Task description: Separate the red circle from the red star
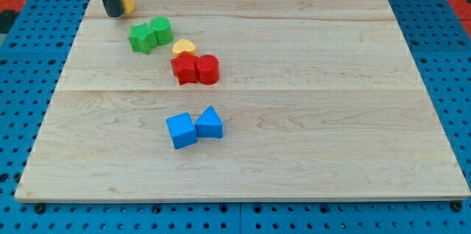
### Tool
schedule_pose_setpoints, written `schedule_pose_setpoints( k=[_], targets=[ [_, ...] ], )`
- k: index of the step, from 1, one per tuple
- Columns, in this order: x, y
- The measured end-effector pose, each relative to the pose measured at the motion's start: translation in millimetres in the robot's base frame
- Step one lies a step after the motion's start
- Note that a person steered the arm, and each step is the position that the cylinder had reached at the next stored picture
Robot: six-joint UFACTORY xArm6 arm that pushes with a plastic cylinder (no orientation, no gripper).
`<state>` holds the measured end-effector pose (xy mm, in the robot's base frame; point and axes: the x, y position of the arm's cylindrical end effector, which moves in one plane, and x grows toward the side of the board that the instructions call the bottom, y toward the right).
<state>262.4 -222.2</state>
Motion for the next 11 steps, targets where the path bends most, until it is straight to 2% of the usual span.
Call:
schedule_pose_setpoints(
  k=[2,3,4,5,6,8,9,10,11],
  targets=[
    [28,-1],
    [114,-2],
    [163,82],
    [185,171],
    [183,200],
    [170,205],
    [141,204],
    [145,182],
    [117,182]
  ],
)
